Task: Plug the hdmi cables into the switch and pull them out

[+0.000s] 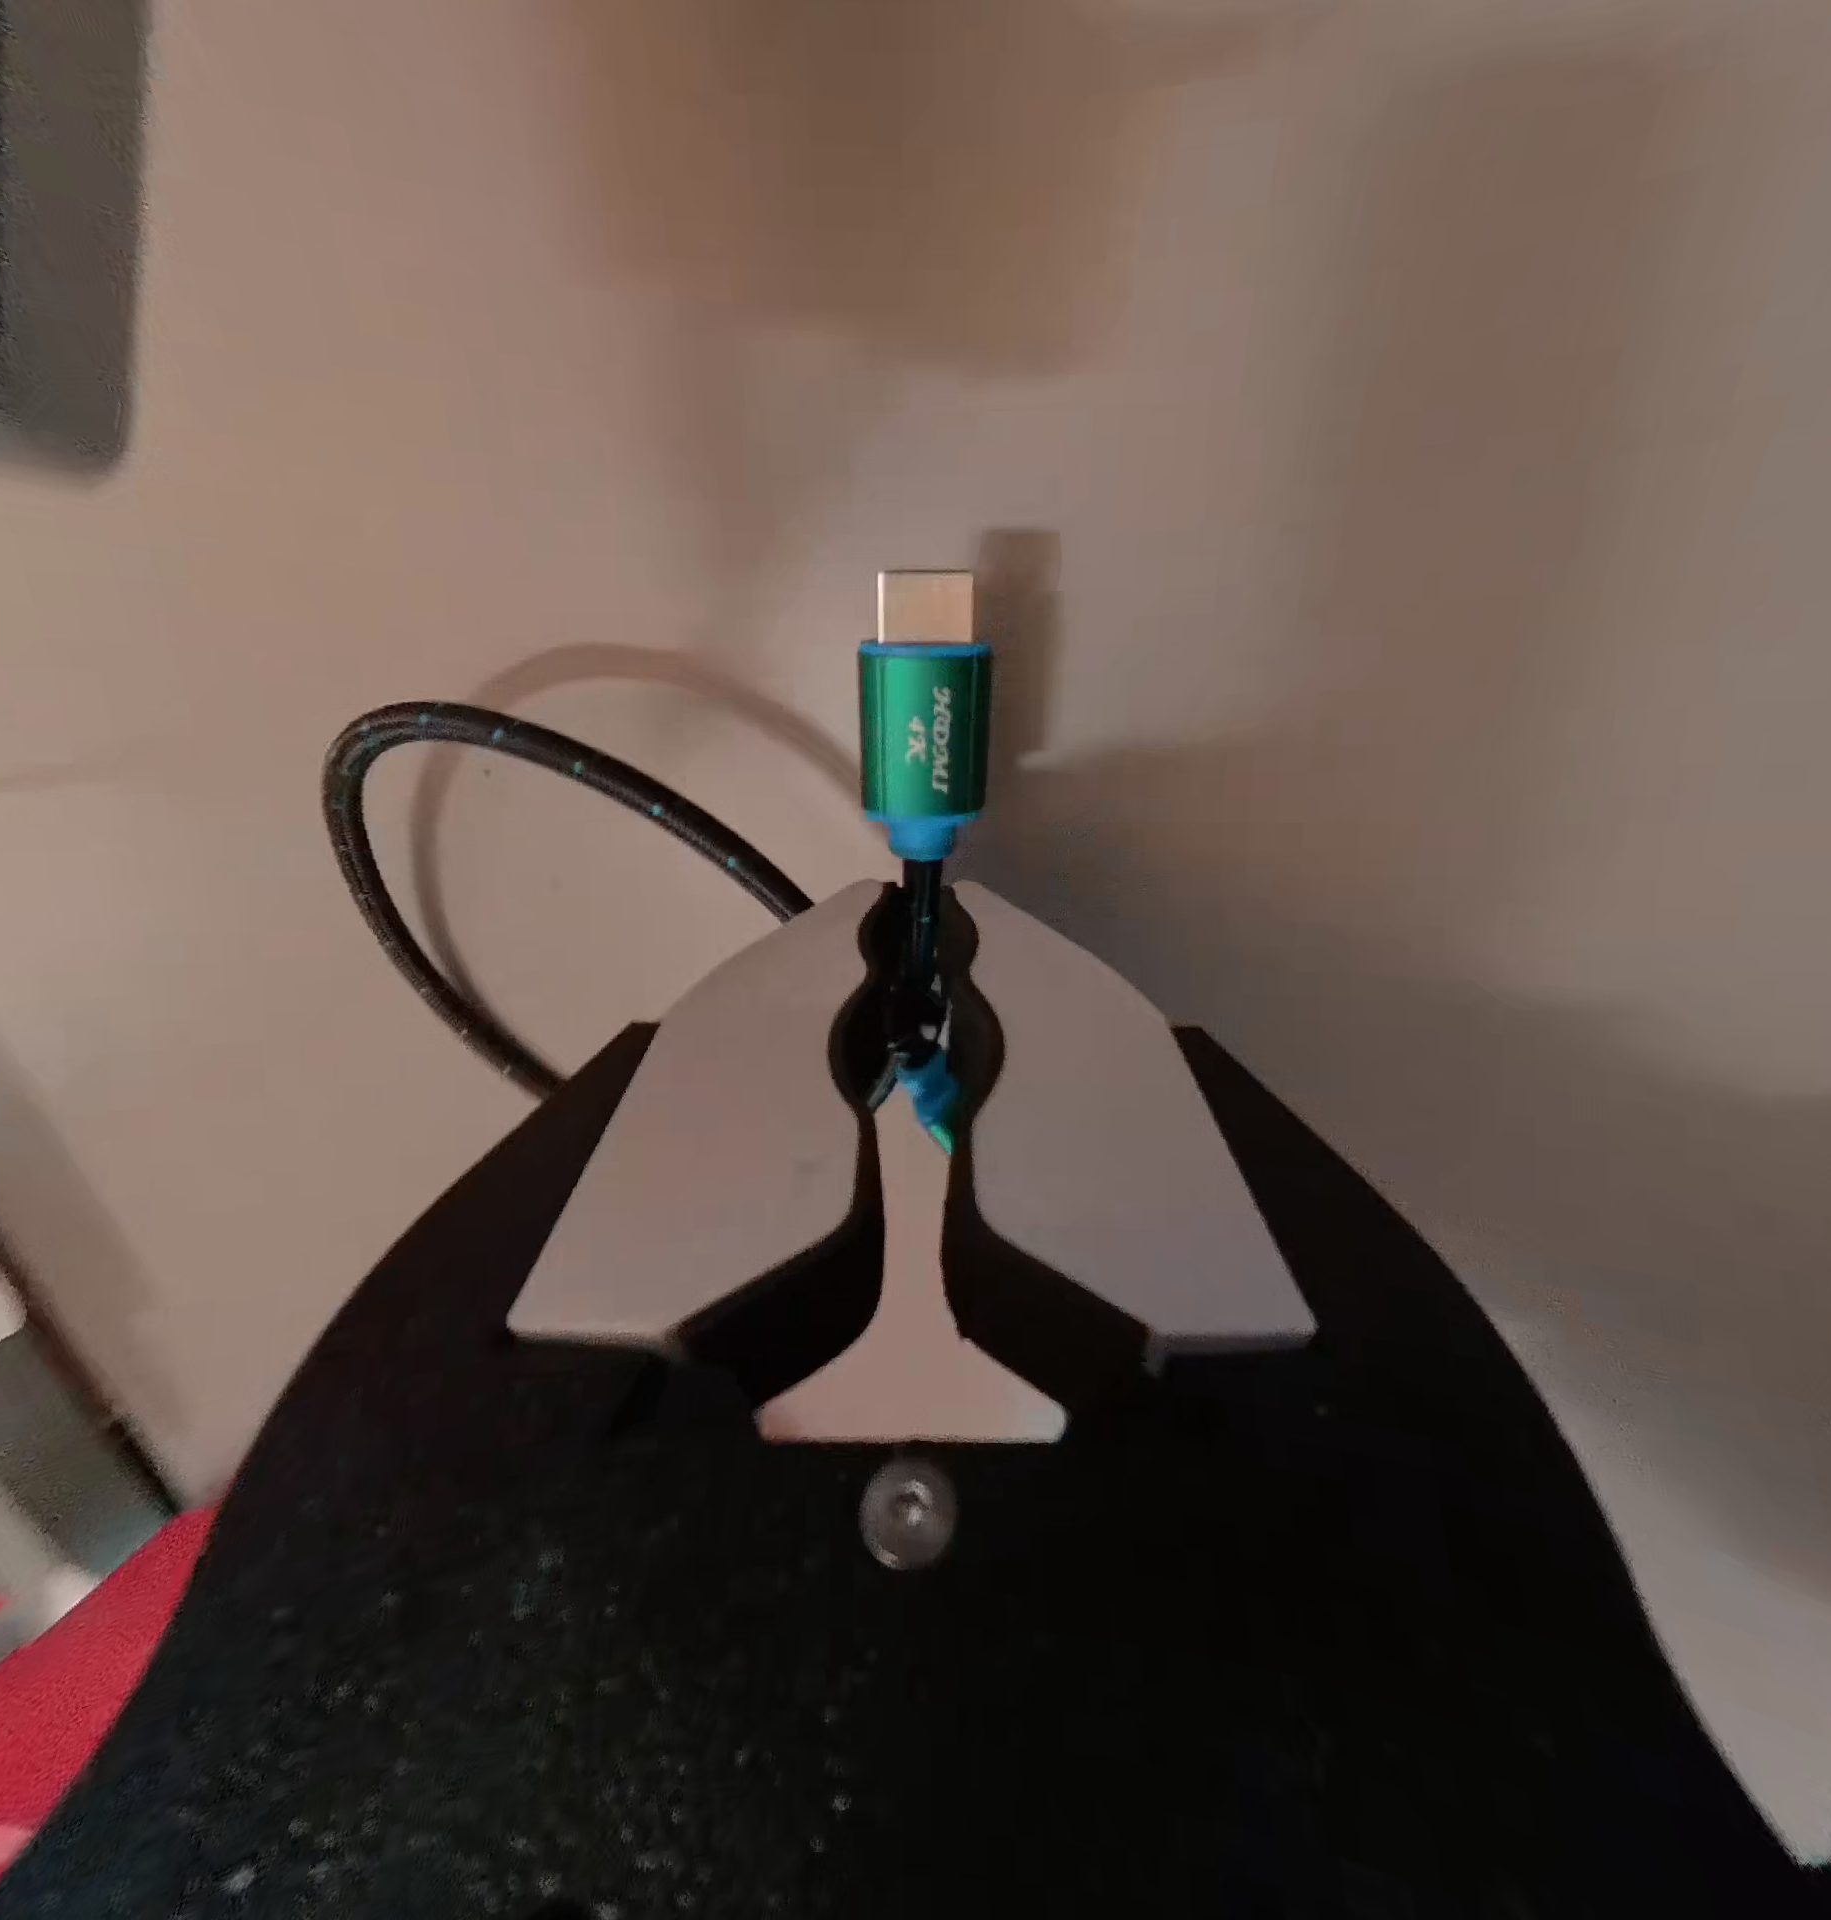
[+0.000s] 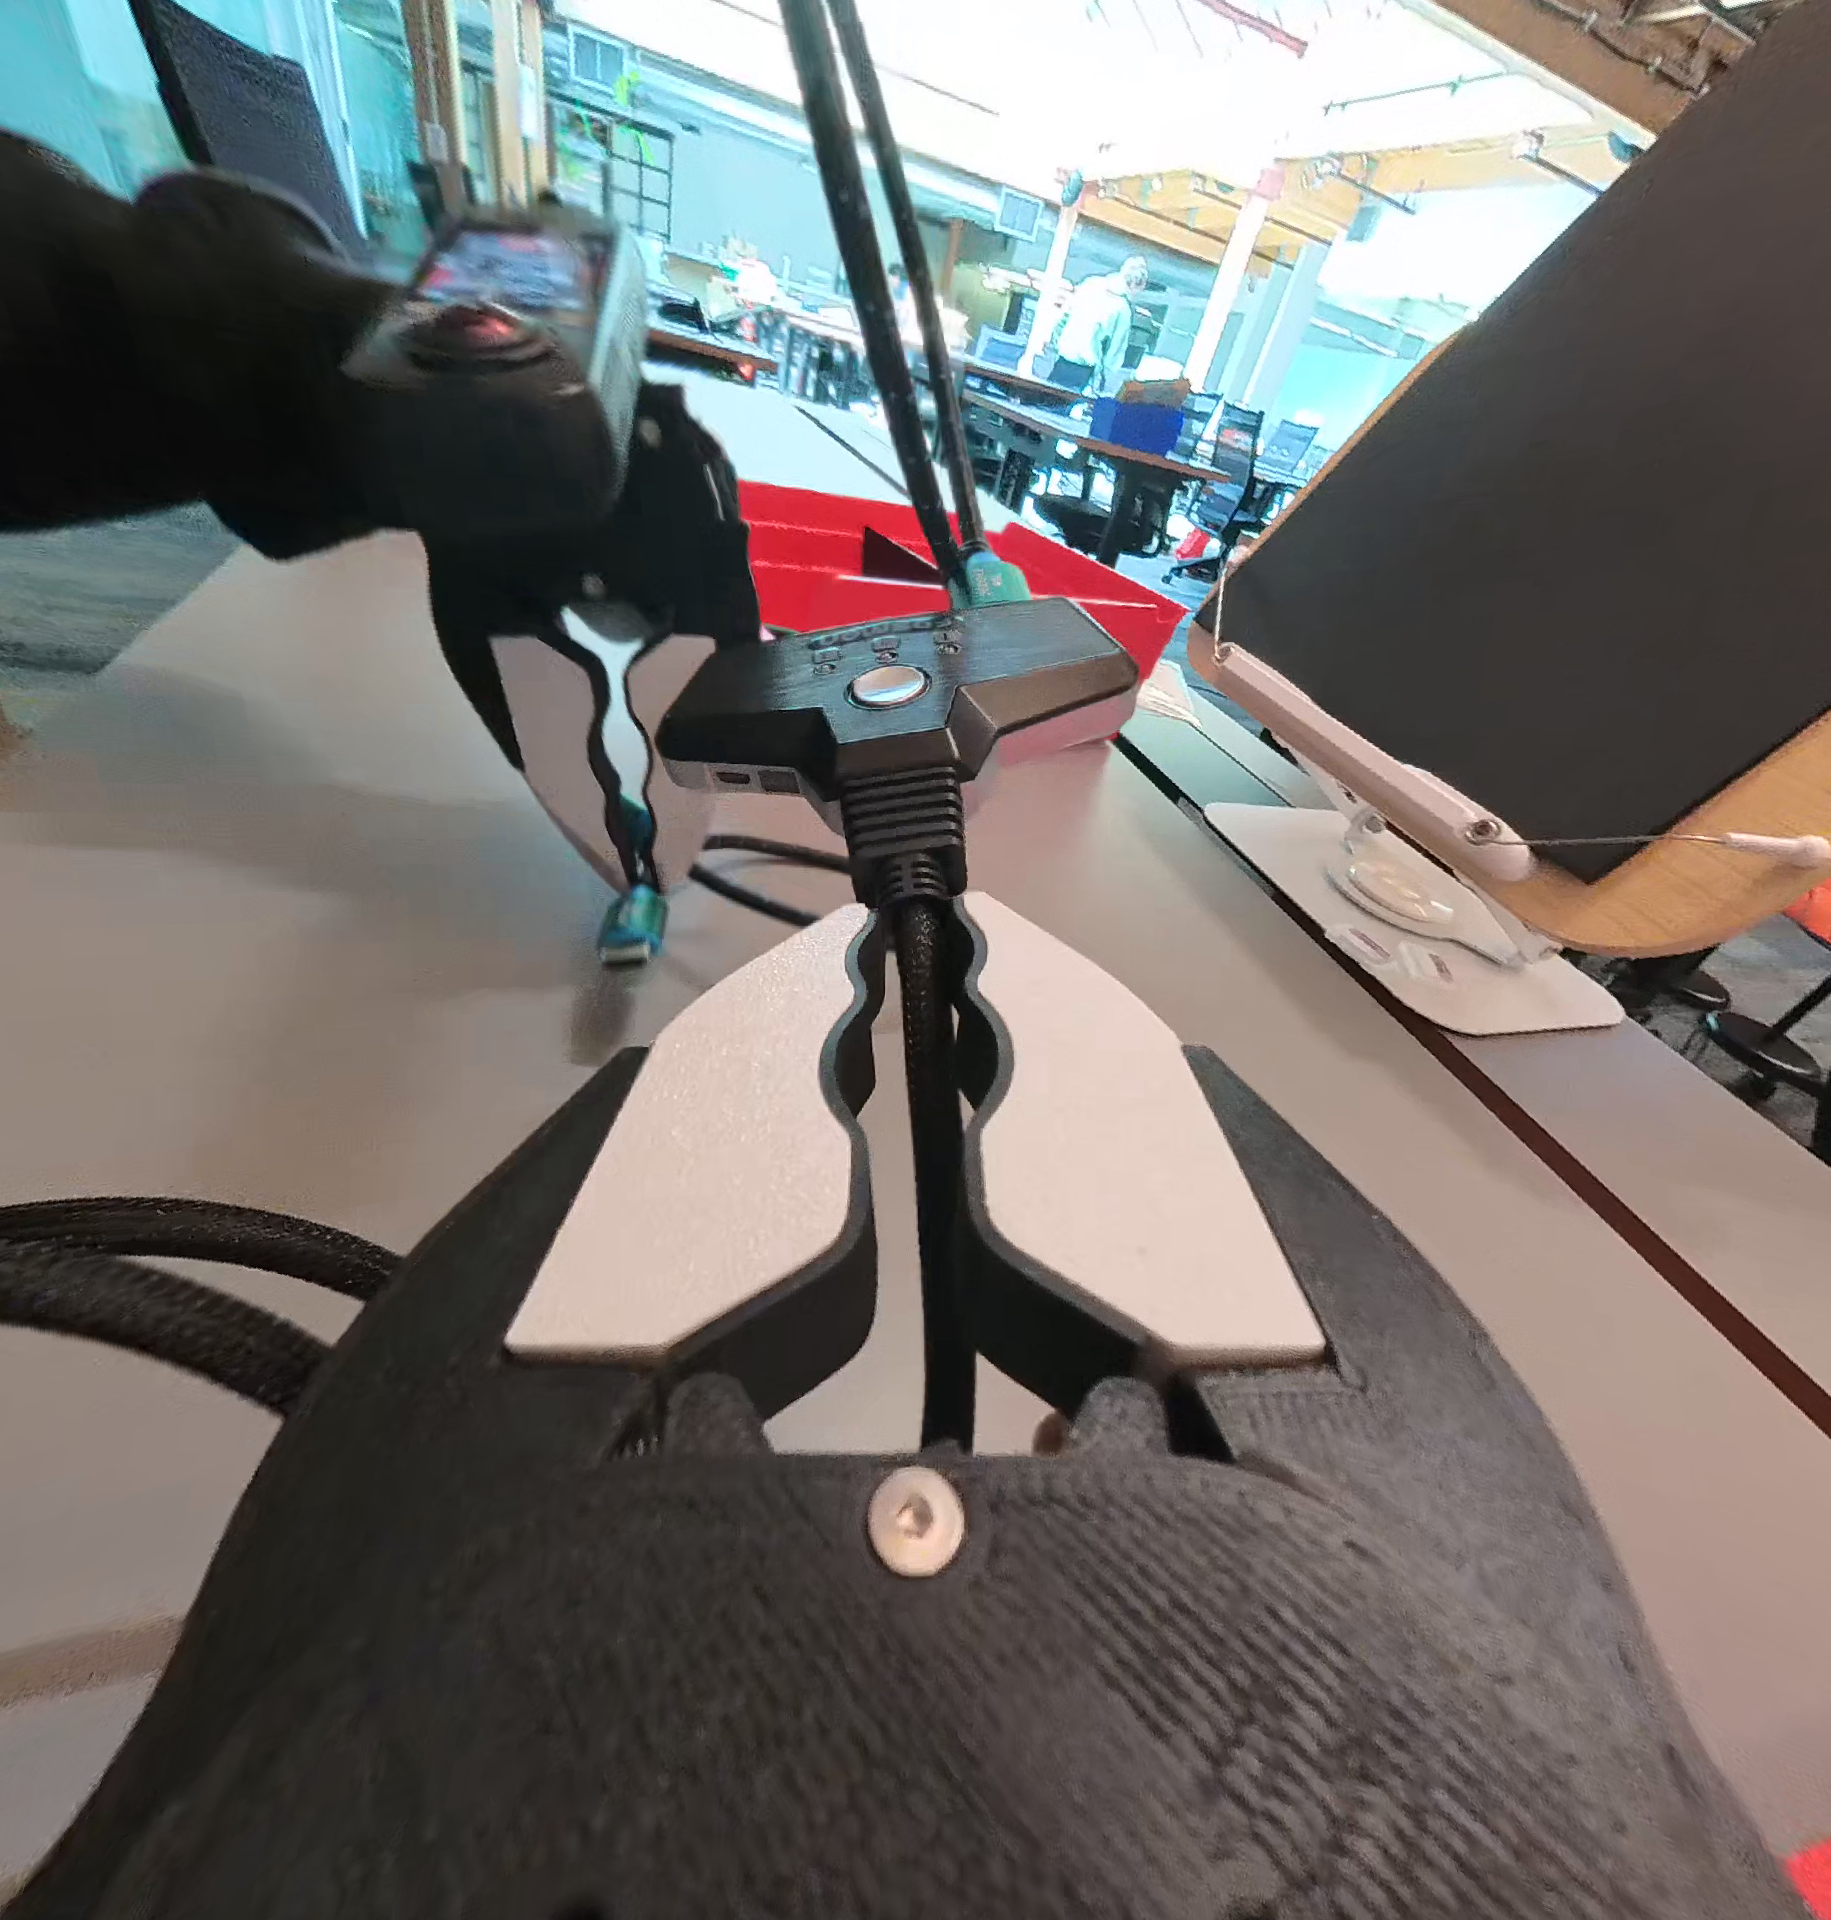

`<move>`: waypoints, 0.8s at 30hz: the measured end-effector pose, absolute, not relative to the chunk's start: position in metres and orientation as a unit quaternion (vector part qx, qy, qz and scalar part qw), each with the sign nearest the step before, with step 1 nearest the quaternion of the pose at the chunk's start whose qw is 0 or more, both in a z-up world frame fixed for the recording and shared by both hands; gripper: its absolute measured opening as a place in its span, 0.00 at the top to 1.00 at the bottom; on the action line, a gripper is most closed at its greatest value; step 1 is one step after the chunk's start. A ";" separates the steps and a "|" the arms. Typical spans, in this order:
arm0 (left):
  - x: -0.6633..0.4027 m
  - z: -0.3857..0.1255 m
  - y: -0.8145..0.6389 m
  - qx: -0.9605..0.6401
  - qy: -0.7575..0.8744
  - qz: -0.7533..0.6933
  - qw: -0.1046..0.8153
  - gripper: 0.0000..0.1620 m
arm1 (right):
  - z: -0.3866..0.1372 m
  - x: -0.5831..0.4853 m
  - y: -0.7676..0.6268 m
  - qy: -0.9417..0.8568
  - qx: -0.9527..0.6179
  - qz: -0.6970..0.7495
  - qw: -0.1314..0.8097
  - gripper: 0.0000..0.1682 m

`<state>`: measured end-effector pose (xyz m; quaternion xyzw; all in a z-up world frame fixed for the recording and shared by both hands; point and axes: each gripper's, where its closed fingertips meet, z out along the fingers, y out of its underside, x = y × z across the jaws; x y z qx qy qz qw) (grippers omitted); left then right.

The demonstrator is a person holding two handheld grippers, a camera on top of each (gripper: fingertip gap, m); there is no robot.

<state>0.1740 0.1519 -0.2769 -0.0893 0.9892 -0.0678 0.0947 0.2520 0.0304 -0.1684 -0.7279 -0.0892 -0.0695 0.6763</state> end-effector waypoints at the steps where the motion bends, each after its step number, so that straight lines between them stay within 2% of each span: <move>1: 0.175 -0.281 0.149 -0.102 0.986 -0.100 0.091 0.96 | -0.168 0.251 0.030 -0.092 -0.726 -0.066 0.678 0.94; 4: 0.171 -0.294 0.144 -0.120 0.972 -0.189 0.073 0.96 | -0.162 0.250 0.028 -0.087 -0.710 -0.050 0.698 0.94; 12: 0.182 -0.299 0.141 -0.133 0.917 -0.339 0.159 0.96 | -0.138 0.243 0.016 -0.085 -0.649 0.004 0.756 0.93; 18: 0.185 -0.299 0.142 -0.179 0.907 -0.362 0.122 0.96 | -0.141 0.237 0.017 -0.100 -0.651 0.017 0.752 0.93; 21: 0.191 -0.297 0.142 -0.214 0.896 -0.363 0.137 0.96 | -0.144 0.232 0.019 -0.109 -0.653 0.036 0.748 0.94; 24: 0.187 -0.267 0.147 -0.241 0.893 -0.355 0.136 0.97 | -0.148 0.233 0.018 -0.109 -0.656 0.041 0.745 0.94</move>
